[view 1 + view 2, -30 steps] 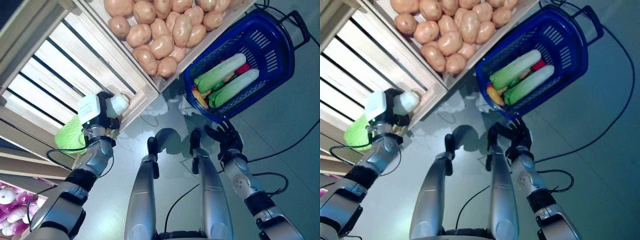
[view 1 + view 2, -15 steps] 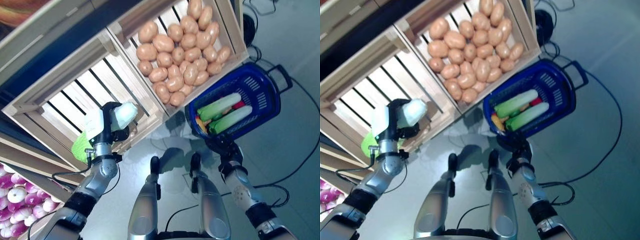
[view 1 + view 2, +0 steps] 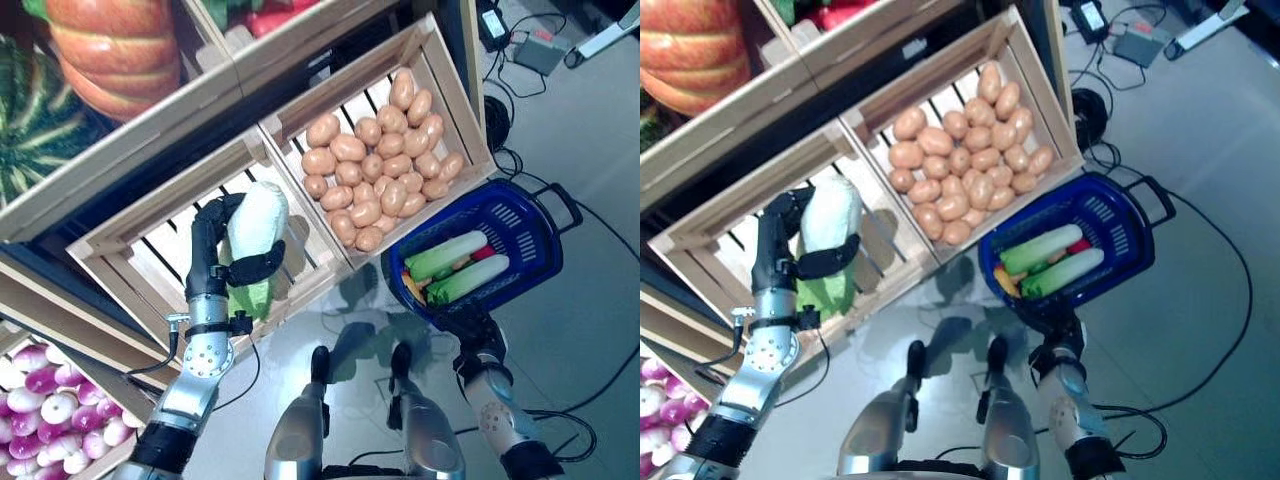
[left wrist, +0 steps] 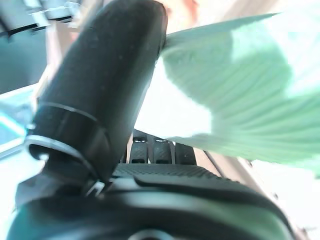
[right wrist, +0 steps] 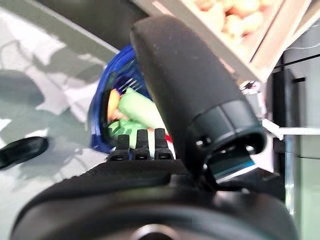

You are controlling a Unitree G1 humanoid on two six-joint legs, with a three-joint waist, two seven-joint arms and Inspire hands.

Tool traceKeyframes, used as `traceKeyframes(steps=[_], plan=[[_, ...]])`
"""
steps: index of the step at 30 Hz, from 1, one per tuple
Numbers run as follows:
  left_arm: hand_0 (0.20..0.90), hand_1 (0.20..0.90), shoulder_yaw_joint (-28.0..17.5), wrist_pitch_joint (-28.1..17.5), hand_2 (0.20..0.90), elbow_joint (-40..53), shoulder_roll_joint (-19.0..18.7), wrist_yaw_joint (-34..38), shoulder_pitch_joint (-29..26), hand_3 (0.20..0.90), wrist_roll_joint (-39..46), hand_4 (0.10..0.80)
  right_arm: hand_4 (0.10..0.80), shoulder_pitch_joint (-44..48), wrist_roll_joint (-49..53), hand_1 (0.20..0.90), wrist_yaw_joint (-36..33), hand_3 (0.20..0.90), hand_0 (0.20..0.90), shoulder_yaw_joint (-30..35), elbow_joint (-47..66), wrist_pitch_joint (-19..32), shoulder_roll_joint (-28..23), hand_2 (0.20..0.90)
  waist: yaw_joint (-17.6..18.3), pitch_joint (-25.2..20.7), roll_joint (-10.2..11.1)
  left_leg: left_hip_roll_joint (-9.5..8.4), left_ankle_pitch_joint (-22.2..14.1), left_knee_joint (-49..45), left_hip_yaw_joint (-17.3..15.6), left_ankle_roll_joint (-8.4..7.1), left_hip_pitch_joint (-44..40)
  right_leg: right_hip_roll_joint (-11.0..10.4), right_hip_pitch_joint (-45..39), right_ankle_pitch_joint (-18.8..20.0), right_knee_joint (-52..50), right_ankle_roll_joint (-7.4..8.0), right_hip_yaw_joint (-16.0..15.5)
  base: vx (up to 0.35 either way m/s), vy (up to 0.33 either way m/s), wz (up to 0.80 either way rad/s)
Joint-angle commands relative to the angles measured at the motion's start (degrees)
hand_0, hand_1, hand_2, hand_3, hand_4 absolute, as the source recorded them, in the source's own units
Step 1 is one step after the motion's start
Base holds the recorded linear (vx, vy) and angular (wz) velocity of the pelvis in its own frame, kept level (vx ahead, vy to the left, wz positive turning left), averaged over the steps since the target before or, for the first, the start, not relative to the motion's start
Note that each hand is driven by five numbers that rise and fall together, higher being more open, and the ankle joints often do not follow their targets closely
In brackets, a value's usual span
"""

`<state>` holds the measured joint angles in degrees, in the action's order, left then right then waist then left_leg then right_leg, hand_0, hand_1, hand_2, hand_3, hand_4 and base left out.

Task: Put vegetables into the basket

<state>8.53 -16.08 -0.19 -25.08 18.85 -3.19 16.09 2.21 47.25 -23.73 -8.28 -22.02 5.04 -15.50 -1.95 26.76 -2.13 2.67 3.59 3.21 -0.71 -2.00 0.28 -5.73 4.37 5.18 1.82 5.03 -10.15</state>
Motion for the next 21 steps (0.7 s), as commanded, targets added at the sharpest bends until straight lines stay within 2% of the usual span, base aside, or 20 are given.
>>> traceKeyframes(steps=[1, 4, 10, 12, 15, 19, 20, 21], plan=[[0.300, 0.300, -0.89, -5.24, 0.300, 5.52, 1.66, -15.94, 0.94, 0.300, 18.94, 0.400, 0.800, -3.93, -5.60, 0.900, 0.83, 0.900, 0.900, 1.42, 3.85, 1.52, -0.05, 0.900, 0.45, -12.20, 2.37, -2.41, -2.70, -2.64, -0.18, -0.31, 2.47, -2.87, -3.49, -1.68, -0.95, 1.87, -2.13, 0.127, 0.026, -0.03], [0.300, 0.300, 0.71, -2.45, 0.300, 6.34, 3.19, -22.07, 0.99, 0.300, 26.72, 0.400, 0.800, -4.16, -5.91, 0.900, 0.83, 0.900, 0.900, 1.40, 4.42, 1.50, 0.55, 0.900, 0.52, -13.84, 2.44, -2.38, -3.36, -2.33, -0.87, 0.14, 0.54, -2.94, -4.90, -1.52, -0.72, 2.10, -1.84, 0.113, 0.012, -0.10], [0.300, 0.300, 2.65, 3.37, 0.300, 7.17, 3.20, -25.45, 0.66, 0.300, 28.94, 0.400, 0.800, -4.28, -5.54, 0.900, 4.91, 0.900, 0.900, 0.71, 8.21, 1.50, 0.62, 0.900, 0.95, -16.10, 2.62, -2.31, -4.26, -1.77, -1.73, 0.73, -2.12, -3.04, -6.71, -1.46, -0.36, 2.44, -1.28, 0.068, -0.005, -0.04], [0.300, 0.300, 2.61, 6.15, 0.300, 7.34, 2.81, -26.04, 1.05, 0.300, 28.52, 0.400, 0.800, -5.28, -2.92, 0.900, 12.66, 0.900, 0.900, 0.97, 12.70, 1.16, -0.30, 0.900, 1.27, -17.20, 2.81, -2.38, -4.55, -1.42, -2.01, 1.00, -3.06, -2.86, -7.49, -1.54, 0.05, 2.54, -0.91, 0.053, -0.027, -0.17], [0.300, 0.300, 2.44, 7.78, 0.300, 6.96, 2.13, -26.31, 1.31, 0.300, 28.24, 0.400, 0.800, -5.82, -0.18, 0.900, 18.96, 0.900, 0.900, 0.93, 15.31, 0.53, -0.81, 0.900, 1.47, -17.86, 2.92, -2.34, -4.78, -1.09, -2.29, 1.14, -3.70, -2.81, -7.67, -1.74, -0.01, 2.67, -0.63, 0.023, -0.022, -0.08], [0.300, 0.300, 1.41, 10.58, 0.300, 5.92, 1.03, -27.78, 1.18, 0.300, 27.43, 0.400, 0.800, -6.45, 9.52, 0.900, 37.01, 0.900, 0.900, 0.96, 20.30, -5.39, -2.86, 0.900, 1.34, -19.08, 3.52, -2.28, -5.03, -0.48, -2.46, 1.11, -4.62, -2.83, -8.71, -1.85, 0.85, 3.07, -0.93, 0.024, -0.047, 0.01], [0.300, 0.300, 1.36, 10.70, 0.300, 5.94, 0.99, -27.88, 1.20, 0.300, 27.42, 0.400, 0.800, -6.50, 9.77, 0.900, 37.58, 0.900, 0.900, 0.97, 20.51, -5.62, -2.97, 0.900, 1.34, -19.13, 3.55, -2.27, -5.02, -0.43, -2.45, 1.10, -4.67, -2.83, -8.75, -1.85, 0.87, 3.10, -0.98, 0.024, -0.052, 0.02], [0.300, 0.300, 1.10, 11.31, 0.300, 5.94, 0.78, -28.70, 1.28, 0.300, 27.26, 0.400, 0.800, -6.63, 11.37, 0.900, 41.18, 0.900, 0.900, 0.93, 21.52, -6.82, -3.74, 0.900, 1.23, -19.47, 3.71, -2.23, -5.07, -0.21, -2.42, 1.06, -4.95, -2.84, -8.89, -1.89, 0.97, 3.22, -1.10, 0.000, 0.000, 0.00]])
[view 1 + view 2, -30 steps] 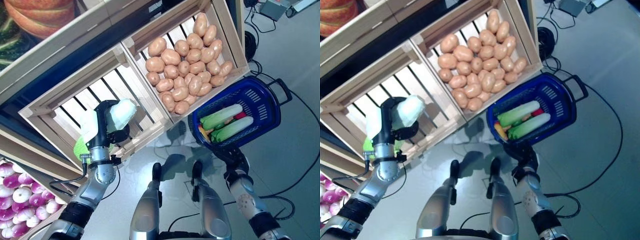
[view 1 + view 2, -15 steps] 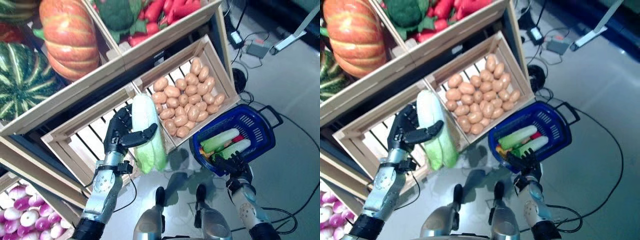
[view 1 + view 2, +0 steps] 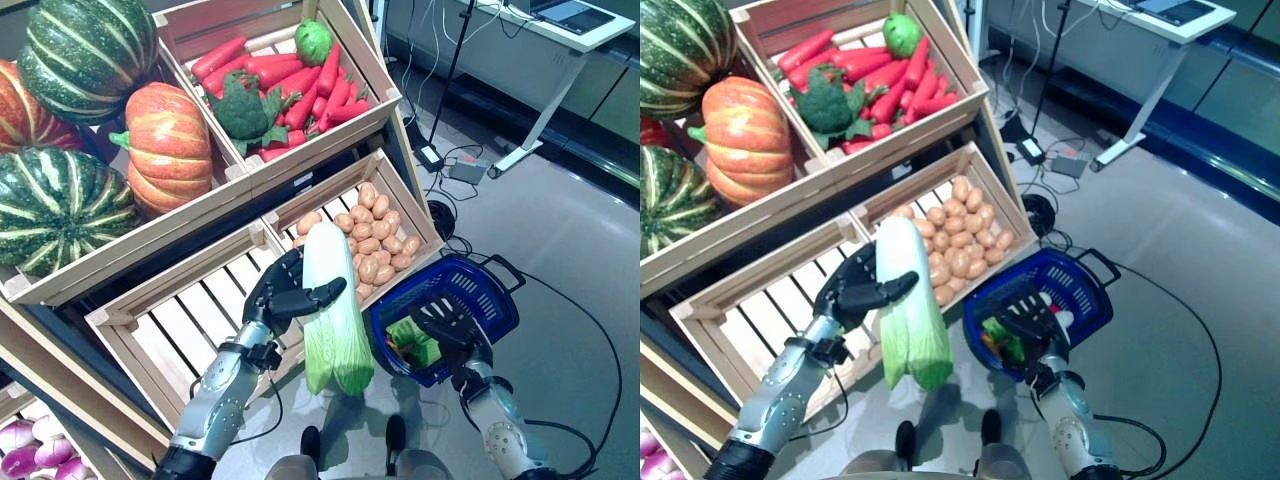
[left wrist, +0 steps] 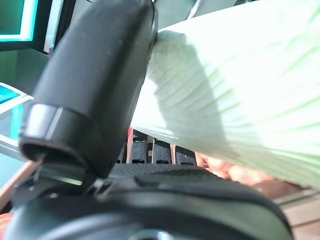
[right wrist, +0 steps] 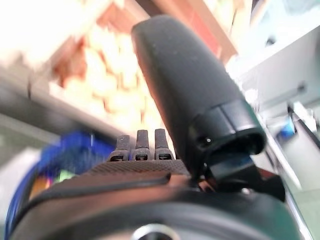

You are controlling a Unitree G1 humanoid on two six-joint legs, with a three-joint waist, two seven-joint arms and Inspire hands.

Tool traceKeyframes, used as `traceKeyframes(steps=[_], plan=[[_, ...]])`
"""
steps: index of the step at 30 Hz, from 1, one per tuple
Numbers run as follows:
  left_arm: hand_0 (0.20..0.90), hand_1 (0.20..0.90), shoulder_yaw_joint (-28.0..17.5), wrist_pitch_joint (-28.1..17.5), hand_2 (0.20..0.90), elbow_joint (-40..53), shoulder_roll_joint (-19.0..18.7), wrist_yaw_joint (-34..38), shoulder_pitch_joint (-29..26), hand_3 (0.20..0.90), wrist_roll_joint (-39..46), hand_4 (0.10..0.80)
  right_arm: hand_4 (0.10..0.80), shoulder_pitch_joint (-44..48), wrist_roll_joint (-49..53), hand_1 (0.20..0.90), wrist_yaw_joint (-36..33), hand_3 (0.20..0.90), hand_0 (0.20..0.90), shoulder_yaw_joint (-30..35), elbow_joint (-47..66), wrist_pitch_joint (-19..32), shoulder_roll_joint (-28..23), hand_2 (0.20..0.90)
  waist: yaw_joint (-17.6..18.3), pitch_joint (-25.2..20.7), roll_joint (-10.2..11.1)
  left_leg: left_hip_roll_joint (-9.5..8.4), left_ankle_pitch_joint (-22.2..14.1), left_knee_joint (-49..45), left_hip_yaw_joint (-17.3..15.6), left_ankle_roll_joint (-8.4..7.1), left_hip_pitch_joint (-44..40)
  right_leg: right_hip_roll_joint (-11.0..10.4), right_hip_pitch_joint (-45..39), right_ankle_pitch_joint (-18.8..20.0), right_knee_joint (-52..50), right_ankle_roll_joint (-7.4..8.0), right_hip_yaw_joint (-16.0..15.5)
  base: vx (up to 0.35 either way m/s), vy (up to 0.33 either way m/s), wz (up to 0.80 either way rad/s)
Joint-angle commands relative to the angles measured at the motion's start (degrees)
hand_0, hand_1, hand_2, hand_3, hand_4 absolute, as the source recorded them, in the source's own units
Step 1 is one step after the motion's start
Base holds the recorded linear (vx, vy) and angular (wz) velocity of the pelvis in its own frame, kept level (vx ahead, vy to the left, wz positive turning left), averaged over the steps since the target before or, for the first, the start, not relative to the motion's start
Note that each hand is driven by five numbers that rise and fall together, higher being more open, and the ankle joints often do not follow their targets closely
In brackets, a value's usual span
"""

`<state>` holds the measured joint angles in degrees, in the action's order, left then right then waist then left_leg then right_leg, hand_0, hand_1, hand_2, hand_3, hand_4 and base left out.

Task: Put vegetables into the basket

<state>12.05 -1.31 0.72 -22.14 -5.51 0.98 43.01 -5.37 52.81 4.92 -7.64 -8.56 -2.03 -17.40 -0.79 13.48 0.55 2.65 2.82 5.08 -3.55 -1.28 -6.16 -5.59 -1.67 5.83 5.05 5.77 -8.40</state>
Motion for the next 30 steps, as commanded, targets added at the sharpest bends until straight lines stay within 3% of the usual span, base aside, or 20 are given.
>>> traceKeyframes(steps=[1, 2, 4, 15, 30], plan=[[0.300, 0.300, -2.46, -3.40, 0.300, 5.03, -2.18, -4.46, -2.87, 0.300, 0.22, 0.400, 0.800, 0.95, 6.03, 0.900, 13.52, 0.900, 0.900, 0.28, 8.17, -0.18, -1.98, 0.900, 0.06, -6.23, 1.05, -2.21, -4.32, -2.04, 0.43, 0.35, 1.43, -2.98, -2.90, -2.55, -2.24, 2.51, -2.87, 0.036, -0.058, 0.02], [0.300, 0.300, -2.53, -2.71, 0.300, 4.91, -2.68, -5.32, -2.88, 0.300, 0.04, 0.400, 0.800, 0.99, 8.03, 0.900, 18.32, 0.900, 0.900, 0.06, 9.16, -1.98, -3.39, 0.900, -0.21, -6.81, 1.29, -2.06, -4.30, -1.63, 0.41, 0.11, 1.10, -3.01, -3.39, -2.53, -1.77, 2.73, -3.32, 0.038, -0.055, 0.02], [0.300, 0.300, -2.79, -1.89, 0.300, 5.17, -3.09, -6.07, -2.75, 0.300, -0.35, 0.400, 0.800, 1.09, 9.55, 0.900, 21.04, 0.900, 0.900, -0.03, 10.00, -3.93, -4.80, 0.900, -0.45, -7.40, 1.52, -1.94, -4.33, -1.39, 0.43, -0.10, 0.89, -3.01, -3.75, -2.57, -1.38, 2.92, -3.55, 0.043, -0.057, 0.04], [0.300, 0.300, -1.87, -1.50, 0.300, 6.60, -4.79, -7.05, -2.72, 0.300, -0.17, 0.400, 0.800, 2.80, 9.34, 0.900, 31.23, 0.900, 0.900, -4.72, 15.55, -8.84, -8.96, 0.900, -1.58, -8.05, 1.96, -1.73, -4.58, -0.78, 1.11, -0.55, 0.14, -2.89, -4.84, -3.09, -0.60, 3.11, -4.34, 0.008, -0.014, 0.01], [0.300, 0.300, -0.88, -3.13, 0.300, 7.90, -5.97, -7.62, -2.76, 0.300, 1.33, 0.400, 0.800, 3.56, 1.41, 0.900, 35.79, 0.900, 0.900, -9.76, 14.97, -14.86, -13.27, 0.900, -2.30, -8.45, 2.28, -1.40, -4.60, -0.33, 1.55, -1.01, -0.43, -3.03, -5.48, -3.37, -0.34, 3.28, -4.57, 0.002, -0.002, 0.02]])
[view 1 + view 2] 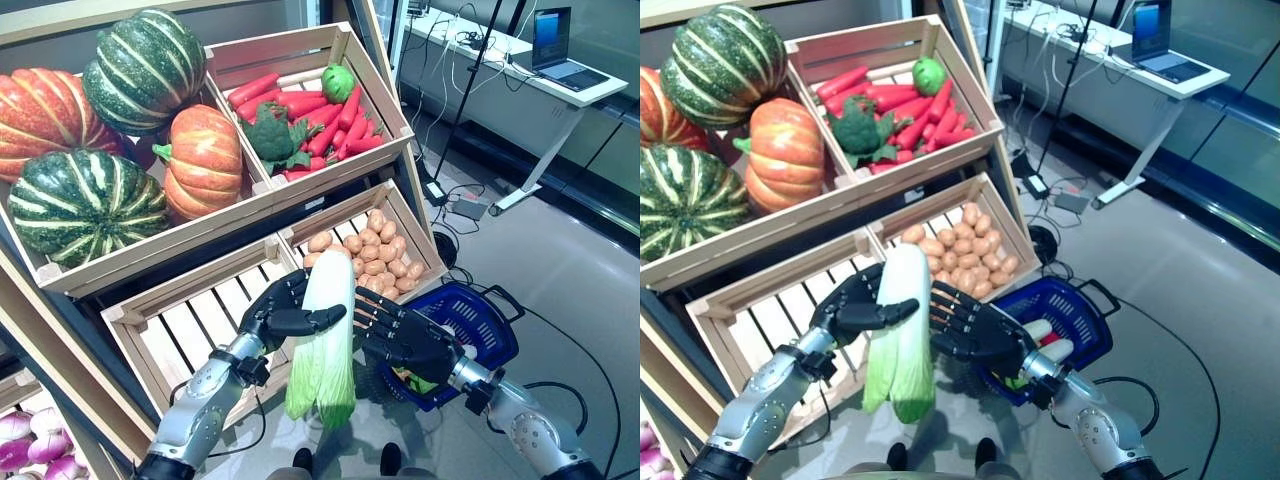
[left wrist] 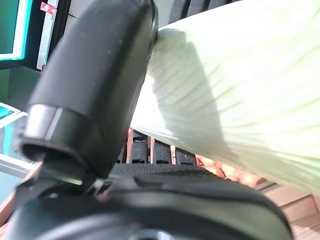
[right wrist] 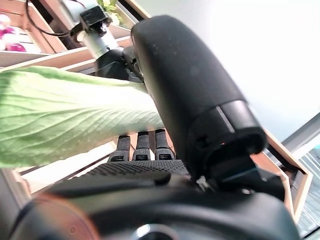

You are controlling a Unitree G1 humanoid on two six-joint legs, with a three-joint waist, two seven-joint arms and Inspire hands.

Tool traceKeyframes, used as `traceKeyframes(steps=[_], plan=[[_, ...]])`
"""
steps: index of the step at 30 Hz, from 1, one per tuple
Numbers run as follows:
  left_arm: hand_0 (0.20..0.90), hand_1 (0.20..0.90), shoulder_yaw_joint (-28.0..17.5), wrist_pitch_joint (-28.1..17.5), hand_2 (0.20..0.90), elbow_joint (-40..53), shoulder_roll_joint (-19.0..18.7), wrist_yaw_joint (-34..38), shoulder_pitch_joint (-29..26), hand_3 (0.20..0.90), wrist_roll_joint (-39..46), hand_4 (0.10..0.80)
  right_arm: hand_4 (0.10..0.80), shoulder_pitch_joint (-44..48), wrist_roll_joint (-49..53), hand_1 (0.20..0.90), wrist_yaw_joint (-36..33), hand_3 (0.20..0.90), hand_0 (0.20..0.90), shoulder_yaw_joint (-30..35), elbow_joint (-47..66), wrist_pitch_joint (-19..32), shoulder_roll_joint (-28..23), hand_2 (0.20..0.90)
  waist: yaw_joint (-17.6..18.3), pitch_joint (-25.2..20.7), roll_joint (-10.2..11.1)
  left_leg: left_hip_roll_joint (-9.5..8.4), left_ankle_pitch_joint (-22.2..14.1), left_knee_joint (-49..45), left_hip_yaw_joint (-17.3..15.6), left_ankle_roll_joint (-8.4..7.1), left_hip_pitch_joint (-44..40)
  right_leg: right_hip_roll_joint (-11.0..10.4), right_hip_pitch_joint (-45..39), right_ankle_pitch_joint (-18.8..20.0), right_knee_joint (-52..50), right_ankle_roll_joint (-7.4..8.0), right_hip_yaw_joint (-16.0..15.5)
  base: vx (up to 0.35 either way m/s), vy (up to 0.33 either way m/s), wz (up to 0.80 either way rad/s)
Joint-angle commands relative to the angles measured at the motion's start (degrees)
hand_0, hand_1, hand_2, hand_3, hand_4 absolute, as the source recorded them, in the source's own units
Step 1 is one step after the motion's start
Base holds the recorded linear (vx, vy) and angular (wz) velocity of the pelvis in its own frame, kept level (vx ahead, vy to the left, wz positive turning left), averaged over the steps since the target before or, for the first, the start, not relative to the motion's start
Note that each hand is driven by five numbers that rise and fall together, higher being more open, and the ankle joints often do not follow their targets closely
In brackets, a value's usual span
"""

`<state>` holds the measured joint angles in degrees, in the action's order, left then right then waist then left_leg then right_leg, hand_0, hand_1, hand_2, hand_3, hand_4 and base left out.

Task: Put vegetables into the basket

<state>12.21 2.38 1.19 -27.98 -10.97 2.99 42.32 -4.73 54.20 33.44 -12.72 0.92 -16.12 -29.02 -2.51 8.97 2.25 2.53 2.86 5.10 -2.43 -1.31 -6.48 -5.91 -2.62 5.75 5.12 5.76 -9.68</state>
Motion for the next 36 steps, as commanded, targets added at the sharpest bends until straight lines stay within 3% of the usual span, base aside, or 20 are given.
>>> traceKeyframes(steps=[1, 17, 30, 36], plan=[[0.300, 0.300, -0.96, -7.12, 0.300, 7.44, -0.16, -2.22, -4.79, 0.300, 2.31, 0.400, 0.800, 2.90, -0.51, 0.900, 7.09, 0.900, 0.900, -5.03, 5.18, -1.10, -1.79, 0.900, -0.58, -3.95, 0.61, -1.25, -4.62, -0.32, 0.46, -1.02, -0.16, -2.72, -4.55, -3.26, -0.40, 3.30, -3.22, 0.000, 0.000, 0.00], [0.300, 0.300, -1.01, -9.76, 0.300, 10.32, -0.22, -2.97, -5.38, 0.300, 5.46, 0.400, 0.800, 2.39, -4.36, 0.900, 3.07, 0.900, 0.900, -6.89, 1.80, -4.93, -2.29, 0.900, -0.32, -3.89, 0.65, -0.82, -4.50, -0.10, 0.33, -1.32, -0.31, -2.88, -4.64, -3.23, -0.30, 3.32, -2.98, 0.000, 0.000, 0.00], [0.300, 0.300, 2.47, -11.40, 0.300, 12.83, 2.19, -6.72, -8.22, 0.300, 9.90, 0.400, 0.800, 4.15, -5.48, 0.900, 2.43, 0.900, 0.900, -10.62, 0.82, -8.27, -0.40, 0.900, -0.06, -4.31, 0.55, -0.82, -4.61, -0.10, 0.33, -1.29, -0.59, -2.76, -4.84, -3.26, -0.27, 3.16, -2.08, 0.000, 0.000, 0.00], [0.300, 0.300, 4.57, -8.14, 0.300, 13.18, 3.61, -9.83, -8.63, 0.300, 16.05, 0.400, 0.800, 5.00, -4.48, 0.900, 2.29, 0.900, 0.900, -12.19, 0.41, -7.66, 1.00, 0.900, -0.19, -4.75, 0.54, -0.90, -4.72, -0.10, 0.52, -1.16, -0.60, -2.70, -4.87, -3.26, -0.12, 3.15, -1.75, 0.000, 0.000, 0.00]])
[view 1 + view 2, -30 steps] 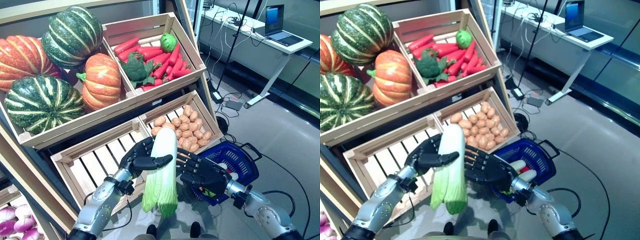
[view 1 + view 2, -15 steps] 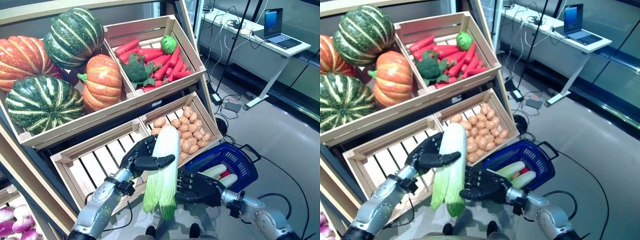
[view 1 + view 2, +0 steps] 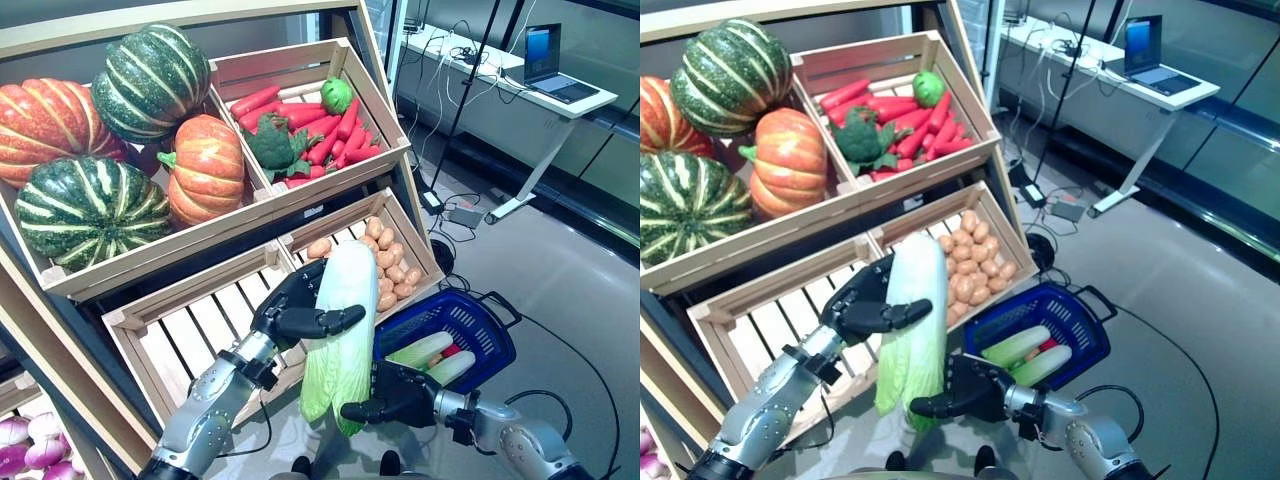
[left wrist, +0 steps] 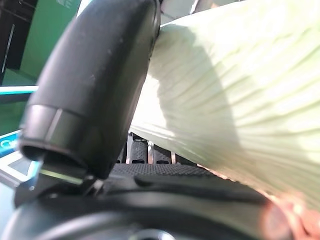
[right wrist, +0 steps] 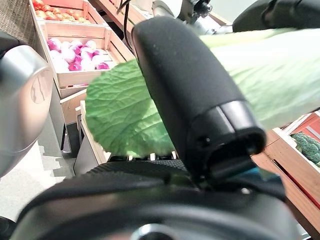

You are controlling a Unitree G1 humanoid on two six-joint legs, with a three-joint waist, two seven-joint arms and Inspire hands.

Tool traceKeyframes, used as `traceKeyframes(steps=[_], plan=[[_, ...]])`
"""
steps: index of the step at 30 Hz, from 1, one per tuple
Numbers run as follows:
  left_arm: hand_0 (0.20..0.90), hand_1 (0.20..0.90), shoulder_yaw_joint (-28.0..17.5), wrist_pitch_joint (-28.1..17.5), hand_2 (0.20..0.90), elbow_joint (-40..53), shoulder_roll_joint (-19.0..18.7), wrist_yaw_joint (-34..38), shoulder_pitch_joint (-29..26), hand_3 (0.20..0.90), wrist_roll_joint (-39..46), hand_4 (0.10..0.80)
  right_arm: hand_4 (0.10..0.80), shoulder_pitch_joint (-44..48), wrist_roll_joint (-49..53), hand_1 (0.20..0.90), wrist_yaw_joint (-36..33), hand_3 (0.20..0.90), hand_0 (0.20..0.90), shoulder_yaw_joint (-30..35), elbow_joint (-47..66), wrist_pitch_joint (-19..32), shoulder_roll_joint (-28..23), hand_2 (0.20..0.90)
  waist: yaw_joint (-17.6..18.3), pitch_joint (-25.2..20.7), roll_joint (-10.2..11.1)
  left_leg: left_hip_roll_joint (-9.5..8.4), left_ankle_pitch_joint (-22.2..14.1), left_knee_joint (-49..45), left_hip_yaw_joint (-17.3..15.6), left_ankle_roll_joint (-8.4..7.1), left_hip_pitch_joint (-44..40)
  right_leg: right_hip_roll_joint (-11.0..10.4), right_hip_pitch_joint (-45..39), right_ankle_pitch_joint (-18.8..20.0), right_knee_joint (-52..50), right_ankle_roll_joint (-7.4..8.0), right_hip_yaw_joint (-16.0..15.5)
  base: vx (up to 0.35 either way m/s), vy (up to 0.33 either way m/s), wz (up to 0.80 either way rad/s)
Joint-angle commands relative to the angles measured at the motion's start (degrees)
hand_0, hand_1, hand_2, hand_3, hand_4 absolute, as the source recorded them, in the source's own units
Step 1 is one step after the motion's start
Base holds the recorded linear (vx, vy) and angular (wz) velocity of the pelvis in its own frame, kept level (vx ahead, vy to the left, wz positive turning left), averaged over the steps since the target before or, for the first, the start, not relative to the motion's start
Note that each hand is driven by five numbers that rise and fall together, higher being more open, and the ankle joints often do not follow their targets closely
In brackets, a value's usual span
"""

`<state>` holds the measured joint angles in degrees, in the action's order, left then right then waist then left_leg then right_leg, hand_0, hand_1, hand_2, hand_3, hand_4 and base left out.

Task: Put vegetables into the basket

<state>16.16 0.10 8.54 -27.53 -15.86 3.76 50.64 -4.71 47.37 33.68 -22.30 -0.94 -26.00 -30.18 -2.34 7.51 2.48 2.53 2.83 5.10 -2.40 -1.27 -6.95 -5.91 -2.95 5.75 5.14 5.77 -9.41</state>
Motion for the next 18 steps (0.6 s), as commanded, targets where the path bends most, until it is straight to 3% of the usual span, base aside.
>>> traceKeyframes(steps=[1, 10, 18], plan=[[0.300, 0.300, 1.19, -3.93, 0.300, 5.68, 3.70, -5.96, -9.37, 0.300, 10.89, 0.400, 0.800, 5.19, 2.32, 0.900, 2.13, 0.900, 0.900, -2.93, 2.26, 2.47, 2.49, 0.900, -0.35, -3.32, 0.28, -0.90, -4.70, -0.10, 0.43, -1.18, -0.14, -2.71, -4.51, -3.23, -0.15, 3.16, -1.95, 0.000, 0.000, 0.00], [0.300, 0.300, 6.35, 3.47, 0.300, 3.35, 4.42, -12.56, -8.43, 0.300, 13.13, 0.400, 0.800, 6.93, 6.07, 0.900, 4.59, 0.900, 0.900, -4.86, 3.47, 2.56, 3.48, 0.900, -0.36, -3.74, 0.15, -1.02, -4.87, -0.10, 0.10, -0.84, -0.21, -2.75, -4.25, -3.10, -0.14, 3.43, -1.54, -0.003, 0.001, -0.01], [0.300, 0.300, 7.79, 6.93, 0.300, 2.44, 3.53, -12.51, -8.37, 0.300, 12.23, 0.400, 0.800, 7.59, 7.16, 0.900, 4.08, 0.900, 0.900, -4.79, 3.46, 4.16, 2.82, 0.900, -0.27, -3.94, 0.05, -0.96, -4.88, -0.10, 0.03, -0.71, -0.24, -2.81, -4.12, -2.95, -0.14, 3.61, -1.39, -0.004, 0.001, -0.02]])
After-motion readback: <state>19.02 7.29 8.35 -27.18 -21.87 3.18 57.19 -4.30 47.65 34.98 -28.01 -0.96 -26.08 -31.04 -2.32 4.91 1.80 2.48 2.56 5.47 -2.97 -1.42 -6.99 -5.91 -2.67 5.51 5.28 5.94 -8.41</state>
